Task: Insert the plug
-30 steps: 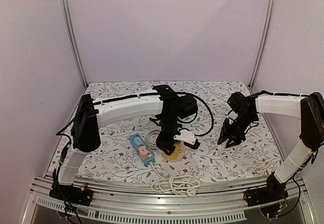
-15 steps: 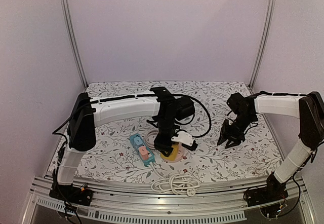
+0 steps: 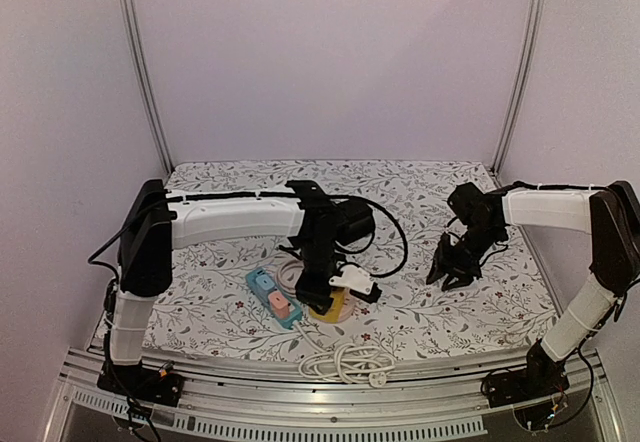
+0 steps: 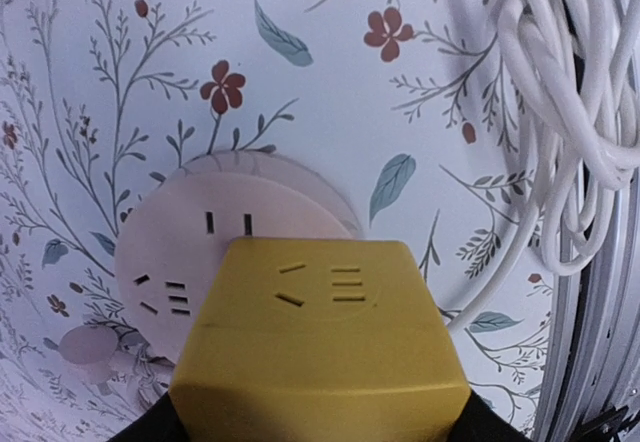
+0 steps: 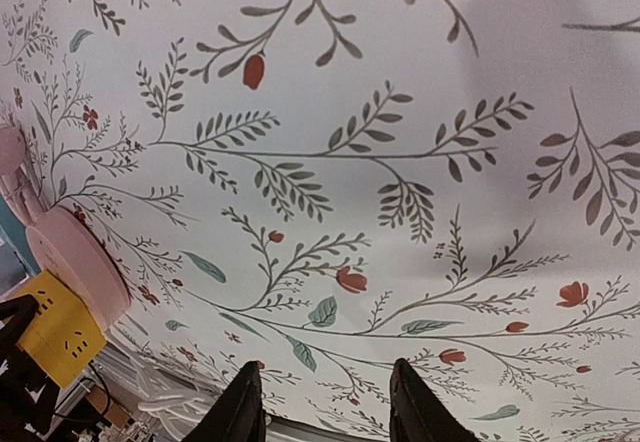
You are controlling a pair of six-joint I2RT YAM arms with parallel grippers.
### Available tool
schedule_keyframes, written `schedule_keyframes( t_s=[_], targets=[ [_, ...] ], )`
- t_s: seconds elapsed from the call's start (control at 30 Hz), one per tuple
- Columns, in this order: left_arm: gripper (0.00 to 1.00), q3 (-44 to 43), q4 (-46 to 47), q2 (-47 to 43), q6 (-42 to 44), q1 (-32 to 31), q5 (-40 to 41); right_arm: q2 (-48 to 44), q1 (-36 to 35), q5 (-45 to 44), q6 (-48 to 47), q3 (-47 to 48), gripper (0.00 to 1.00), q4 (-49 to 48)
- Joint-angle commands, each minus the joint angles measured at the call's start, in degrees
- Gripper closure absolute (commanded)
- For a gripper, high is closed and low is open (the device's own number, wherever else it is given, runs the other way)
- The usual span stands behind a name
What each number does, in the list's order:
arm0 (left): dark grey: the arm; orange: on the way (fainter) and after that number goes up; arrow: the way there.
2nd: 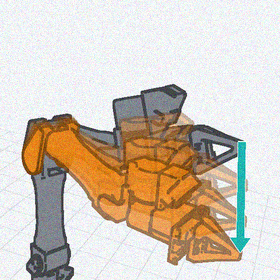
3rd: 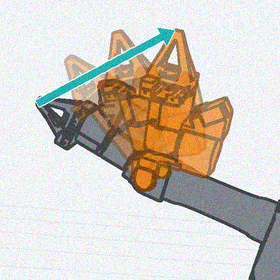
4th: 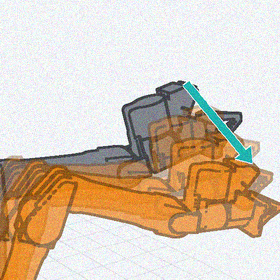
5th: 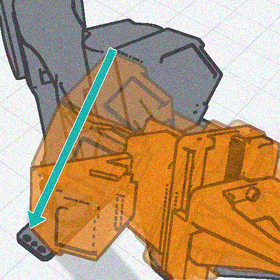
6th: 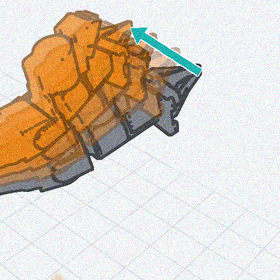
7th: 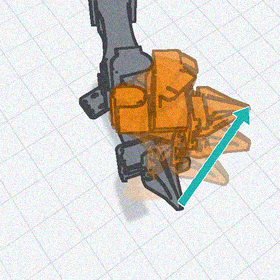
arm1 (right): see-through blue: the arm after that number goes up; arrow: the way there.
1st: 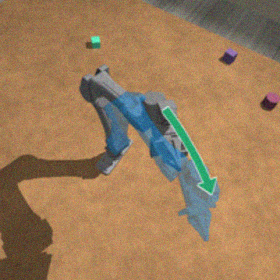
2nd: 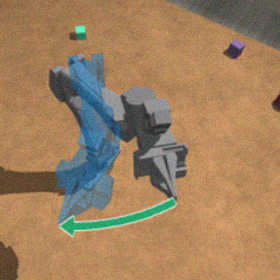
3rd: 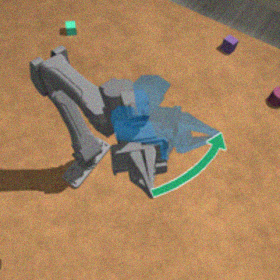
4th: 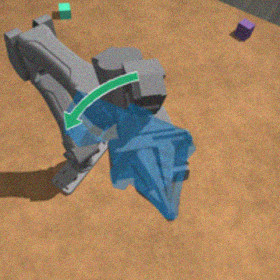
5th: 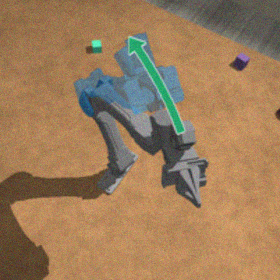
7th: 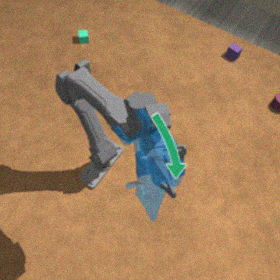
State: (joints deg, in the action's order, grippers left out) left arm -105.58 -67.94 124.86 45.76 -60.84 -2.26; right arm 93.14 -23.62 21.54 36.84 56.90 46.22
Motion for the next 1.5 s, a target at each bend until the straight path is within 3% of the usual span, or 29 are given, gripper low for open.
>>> schedule_keyframes(
  t_s=[0.0, 0.13, 0.33, 0.7, 0.77, 0.8, 1.07, 1.27, 1.47],
  targets=[
    [1.0, 4.1, 2.3, 3.4, -3.6, 1.5, 5.7, -0.7, -0.4, 0.2, 0.8, -0.8, 0.59, -2.8],
    [1.0, 5.9, 7.5, 2.8, -6.2, 2.4, 8.8, -1.5, -0.3, 0.3, 1.8, -0.9, 0.59, -4.1],
    [0.97, 3.4, 7.7, 5.5, -7.2, 3.2, 6.4, -2.6, -0.3, 0.1, 3.0, -0.7, 0.59, -6.1],
    [0.64, 2.7, 7.3, 3.7, -10.4, 4.1, 1.4, -2.6, -0.3, -1.3, 3.7, 4.0, 0.59, -7.5],
    [0.05, 3.3, 7.7, 2.7, -10.8, 4.1, 1.8, -2.5, -0.2, -1.9, 3.1, 5.4, 0.59, -7.2],
    [0.01, 3.4, 7.8, 2.4, -10.8, 4.1, 1.6, -2.3, -0.3, -2.1, 3.0, 6.2, 0.59, -6.9],
    [0.0, 0.4, 7.3, -3.1, -14.5, 5.0, 0.2, -1.1, 0.5, -4.4, 0.4, 12.5, 0.58, -6.4],
    [0.01, -1.6, 7.0, -10.1, -17.9, 6.5, -1.2, 1.4, 1.1, -7.0, -1.7, 20.7, 0.51, -6.5],
    [0.01, -1.5, 7.2, -18.6, -20.5, 8.0, 5.1, 3.2, 1.6, -9.6, -4.6, 28.2, 0.43, -7.5]
  ],
)
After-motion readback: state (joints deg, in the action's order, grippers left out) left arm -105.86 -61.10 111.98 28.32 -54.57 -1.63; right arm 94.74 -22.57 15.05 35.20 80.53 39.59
